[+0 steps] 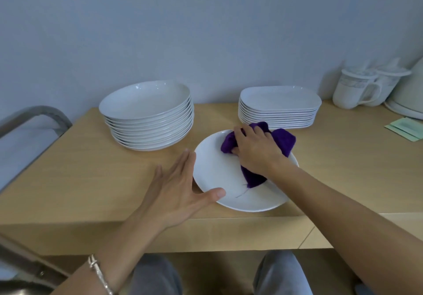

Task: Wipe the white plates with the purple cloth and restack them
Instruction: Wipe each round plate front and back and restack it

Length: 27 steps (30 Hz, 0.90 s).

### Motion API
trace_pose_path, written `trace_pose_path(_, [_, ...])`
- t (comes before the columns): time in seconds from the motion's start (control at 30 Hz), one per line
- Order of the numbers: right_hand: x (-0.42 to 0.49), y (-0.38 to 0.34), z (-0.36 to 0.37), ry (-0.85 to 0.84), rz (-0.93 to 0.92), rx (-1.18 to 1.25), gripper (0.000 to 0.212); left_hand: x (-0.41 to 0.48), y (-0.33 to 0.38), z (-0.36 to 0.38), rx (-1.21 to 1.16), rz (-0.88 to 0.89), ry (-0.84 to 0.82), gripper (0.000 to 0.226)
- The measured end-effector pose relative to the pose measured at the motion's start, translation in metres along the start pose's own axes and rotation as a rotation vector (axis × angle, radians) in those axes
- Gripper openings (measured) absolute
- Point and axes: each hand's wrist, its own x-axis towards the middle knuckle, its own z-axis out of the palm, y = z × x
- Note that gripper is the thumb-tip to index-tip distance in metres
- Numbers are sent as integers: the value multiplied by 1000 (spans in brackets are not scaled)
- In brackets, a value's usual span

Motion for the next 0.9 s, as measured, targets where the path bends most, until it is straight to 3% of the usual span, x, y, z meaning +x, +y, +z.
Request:
trace_pose_path(0.1, [-16, 17, -10, 12, 37, -42, 40, -3, 7, -14, 137, -38, -68, 114])
trace_pose_path(0.2, [-28, 32, -32, 68, 111, 407, 22, 2, 21, -20, 276, -26, -38, 105])
trace_pose_path(0.3, [-37, 41, -50, 166, 184, 752, 21, 1, 54, -9, 349, 143, 28, 90])
trace_pose_path(0.47, [-51, 60, -44, 213, 258, 740, 30, -4, 112, 14, 206, 391, -78, 70])
trace_pose_path(0.57, [-60, 73, -39, 193, 292, 736, 32, 3, 120, 35, 325, 458, 73, 58])
trace_pose_path(0.67, [-67, 84, -39, 210, 323, 743, 31, -2, 118, 42, 498, 531, 175, 31])
trace_pose_path(0.77, [-69, 90, -48, 303, 318, 806, 27, -1, 119, 25, 310, 535, 266, 31])
trace_pose_path(0.9, [-64, 88, -72, 452, 302, 913, 30, 6, 111, -32, -349, 324, 471, 34])
